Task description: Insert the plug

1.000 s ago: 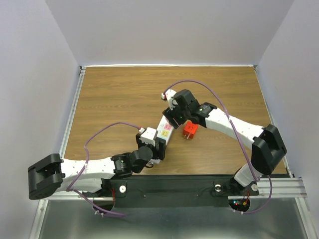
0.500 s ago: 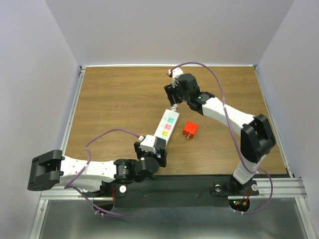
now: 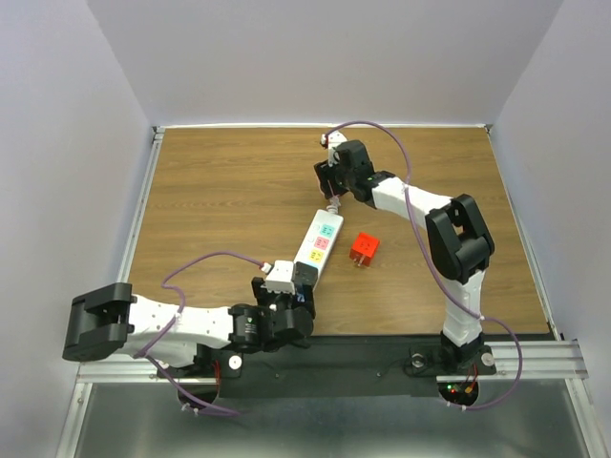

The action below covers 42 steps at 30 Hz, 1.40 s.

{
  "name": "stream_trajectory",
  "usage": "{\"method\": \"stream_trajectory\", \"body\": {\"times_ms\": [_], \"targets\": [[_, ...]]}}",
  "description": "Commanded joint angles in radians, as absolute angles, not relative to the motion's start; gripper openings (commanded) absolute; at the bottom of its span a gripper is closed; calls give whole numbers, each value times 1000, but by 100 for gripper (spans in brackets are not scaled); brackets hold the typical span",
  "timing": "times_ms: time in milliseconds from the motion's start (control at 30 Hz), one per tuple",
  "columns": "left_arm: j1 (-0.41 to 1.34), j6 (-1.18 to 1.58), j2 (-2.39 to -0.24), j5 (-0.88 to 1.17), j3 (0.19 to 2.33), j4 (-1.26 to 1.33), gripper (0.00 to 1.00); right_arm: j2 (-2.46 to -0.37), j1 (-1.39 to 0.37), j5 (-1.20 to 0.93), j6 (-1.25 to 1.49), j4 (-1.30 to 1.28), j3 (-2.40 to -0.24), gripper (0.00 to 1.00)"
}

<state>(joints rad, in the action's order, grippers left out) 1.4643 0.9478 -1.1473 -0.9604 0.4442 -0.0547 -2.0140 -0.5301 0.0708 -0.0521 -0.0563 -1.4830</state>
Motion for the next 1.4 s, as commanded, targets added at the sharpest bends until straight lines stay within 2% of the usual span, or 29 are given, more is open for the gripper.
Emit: {"method": "stream_trajectory", "body": {"times_ms": [0, 333, 633, 1000, 1200, 1367], "targets": [[1467, 933, -1085, -1014, 417, -6, 99, -2009, -517, 5, -61, 35, -1522, 1], [1431, 787, -974, -951, 315, 192, 99, -2005, -506, -84, -94, 29, -1447, 0], [1430, 742, -1018, -937, 318, 259, 99, -2004, -492, -54, -66, 5, -1427, 1], [1396, 824, -1055, -951, 351, 167, 99, -1888, -491, 75, -15, -46, -1284, 0], [1396, 973, -1089, -1035, 413, -23, 99, -1839, -491, 147, 32, -66, -1221, 0], [1387, 1022, -1111, -1077, 429, -58, 99, -1734, -489, 213, 52, -83, -1163, 0]]}}
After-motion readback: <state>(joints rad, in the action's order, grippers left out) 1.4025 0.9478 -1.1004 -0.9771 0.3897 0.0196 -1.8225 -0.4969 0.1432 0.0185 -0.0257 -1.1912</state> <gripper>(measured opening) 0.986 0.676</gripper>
